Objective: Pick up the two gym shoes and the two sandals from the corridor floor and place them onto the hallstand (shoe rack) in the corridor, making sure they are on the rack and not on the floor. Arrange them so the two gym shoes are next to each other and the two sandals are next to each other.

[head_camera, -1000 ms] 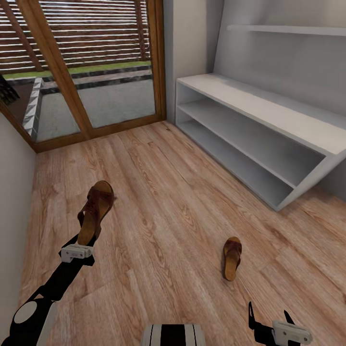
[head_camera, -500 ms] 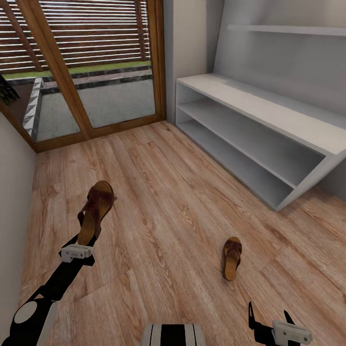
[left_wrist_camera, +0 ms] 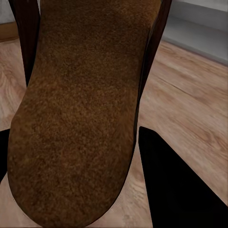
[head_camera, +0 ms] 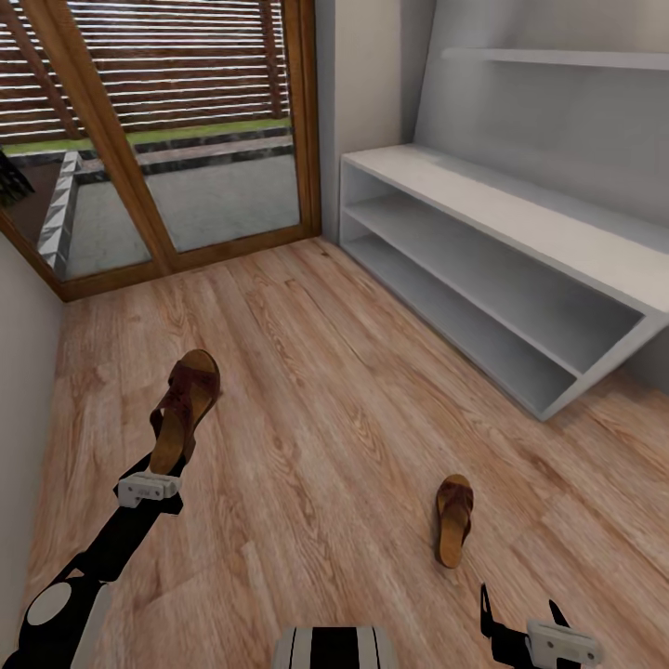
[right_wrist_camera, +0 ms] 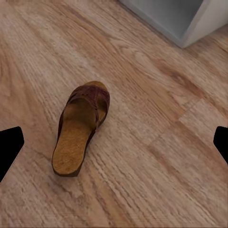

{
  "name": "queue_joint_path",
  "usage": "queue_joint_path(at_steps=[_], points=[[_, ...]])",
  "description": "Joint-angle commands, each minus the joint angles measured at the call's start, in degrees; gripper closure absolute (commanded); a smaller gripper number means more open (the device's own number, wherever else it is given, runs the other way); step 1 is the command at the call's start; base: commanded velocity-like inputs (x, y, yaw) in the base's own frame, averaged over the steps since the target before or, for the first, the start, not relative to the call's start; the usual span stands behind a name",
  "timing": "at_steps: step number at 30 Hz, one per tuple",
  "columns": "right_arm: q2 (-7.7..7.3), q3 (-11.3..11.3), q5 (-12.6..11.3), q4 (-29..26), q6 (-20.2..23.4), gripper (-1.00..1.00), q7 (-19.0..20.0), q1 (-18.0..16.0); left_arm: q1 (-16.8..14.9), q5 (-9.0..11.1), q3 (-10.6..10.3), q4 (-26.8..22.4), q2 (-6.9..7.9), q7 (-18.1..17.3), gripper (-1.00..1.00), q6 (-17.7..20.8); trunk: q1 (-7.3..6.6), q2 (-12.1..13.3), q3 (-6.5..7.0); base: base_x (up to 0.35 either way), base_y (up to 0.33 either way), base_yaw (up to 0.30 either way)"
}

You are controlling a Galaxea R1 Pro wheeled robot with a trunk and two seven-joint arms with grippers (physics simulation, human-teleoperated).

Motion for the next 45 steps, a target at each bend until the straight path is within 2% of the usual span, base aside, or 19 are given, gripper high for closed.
queue_joint_path(at_steps=[1,22,34,45], points=[[0.00,0.0,0.0,0.0,0.0,-1.00,0.0,0.0,0.0,-0.2,0.0,0.0,0.00,0.0,1.00,-0.1,0.00,0.0,0.00,0.130,0.000,0.000],[0.00,0.0,0.0,0.0,0.0,-1.00,0.0,0.0,0.0,-0.2,0.0,0.0,0.00,0.0,1.00,-0.1,0.00,0.0,0.00,0.025,0.000,-0.003],[0.00,0.0,0.0,0.0,0.0,-1.00,0.0,0.0,0.0,-0.2,0.0,0.0,-0.01,0.0,1.00,-0.1,0.00,0.0,0.00,0.000,0.000,-0.153],[0.00,0.0,0.0,0.1,0.0,-1.00,0.0,0.0,0.0,-0.2,0.0,0.0,0.00,0.0,1.00,-0.1,0.00,0.0,0.00,0.000,0.000,-0.027]])
